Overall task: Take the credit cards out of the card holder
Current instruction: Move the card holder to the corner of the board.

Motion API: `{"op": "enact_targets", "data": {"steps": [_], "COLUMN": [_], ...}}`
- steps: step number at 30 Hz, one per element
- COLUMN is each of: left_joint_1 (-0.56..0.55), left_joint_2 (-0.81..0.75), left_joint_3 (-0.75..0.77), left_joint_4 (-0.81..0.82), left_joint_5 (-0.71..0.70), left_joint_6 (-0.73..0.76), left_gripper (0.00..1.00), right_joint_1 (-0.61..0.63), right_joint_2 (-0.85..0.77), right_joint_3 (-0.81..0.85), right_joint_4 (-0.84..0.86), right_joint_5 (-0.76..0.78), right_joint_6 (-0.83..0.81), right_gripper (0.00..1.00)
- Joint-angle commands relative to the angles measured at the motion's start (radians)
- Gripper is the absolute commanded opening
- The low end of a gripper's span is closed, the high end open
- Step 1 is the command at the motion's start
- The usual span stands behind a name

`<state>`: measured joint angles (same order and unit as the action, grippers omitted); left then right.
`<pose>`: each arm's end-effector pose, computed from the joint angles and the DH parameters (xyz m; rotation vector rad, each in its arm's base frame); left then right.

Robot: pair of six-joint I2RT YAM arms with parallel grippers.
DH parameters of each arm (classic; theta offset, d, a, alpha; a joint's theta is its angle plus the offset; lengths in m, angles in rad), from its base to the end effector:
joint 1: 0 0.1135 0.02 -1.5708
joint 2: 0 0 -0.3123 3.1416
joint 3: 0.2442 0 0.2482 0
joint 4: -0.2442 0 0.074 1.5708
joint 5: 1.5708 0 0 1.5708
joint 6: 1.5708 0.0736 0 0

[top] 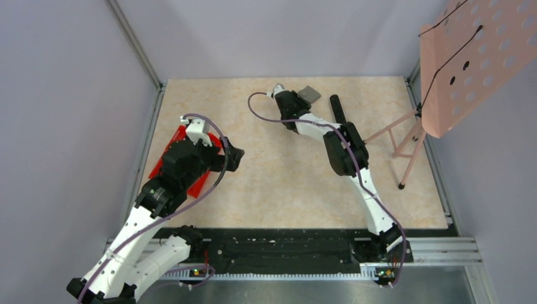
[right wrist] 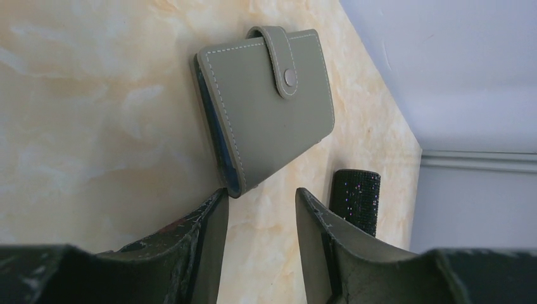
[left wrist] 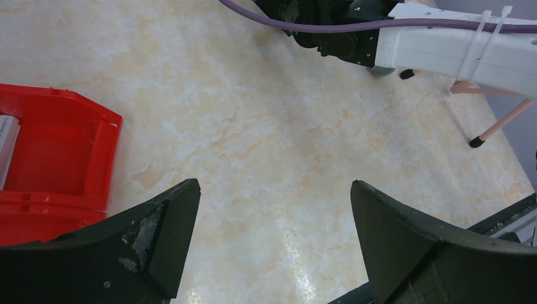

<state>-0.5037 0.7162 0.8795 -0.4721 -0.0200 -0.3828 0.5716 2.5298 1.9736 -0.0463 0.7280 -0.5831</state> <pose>0.1346 -0.0725 0.3720 0.1021 1.9196 -0.5850 0.5463 0.2932 0.1436 -0.7788 1.9520 -0.7913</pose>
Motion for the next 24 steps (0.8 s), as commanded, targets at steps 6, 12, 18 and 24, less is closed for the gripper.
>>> {"op": "enact_targets", "data": {"steps": [6,12,18,24], "left_joint_1": [0.003,0.003,0.003,0.002], "left_joint_2": [-0.002,0.003,0.005,0.012], "left_joint_3": [0.010,0.010,0.010,0.012], "left_joint_4": [0.030,0.030,0.029,0.030], "left_joint_5": [-0.009,-0.006,-0.011,-0.009], "left_joint_6": [0.007,0.009,0.012,0.013], "left_gripper": [0.94,0.94,0.93,0.93], "right_joint_1": [-0.004,-0.004,-0.005,-0.007], "right_joint_2": [0.064,0.090,0.096,0.105], "right_joint_3": [0.097,0.122,0.131,0.151], "right_joint_4": [-0.006,0.019,0.039,0.062], "right_joint_5": [-0.049,-0.034,-0.037,-0.051], "right_joint_6": [0.000,-0.016,-0.034,-0.023], "right_gripper": [0.43,0.42,0.44,0.43]}}
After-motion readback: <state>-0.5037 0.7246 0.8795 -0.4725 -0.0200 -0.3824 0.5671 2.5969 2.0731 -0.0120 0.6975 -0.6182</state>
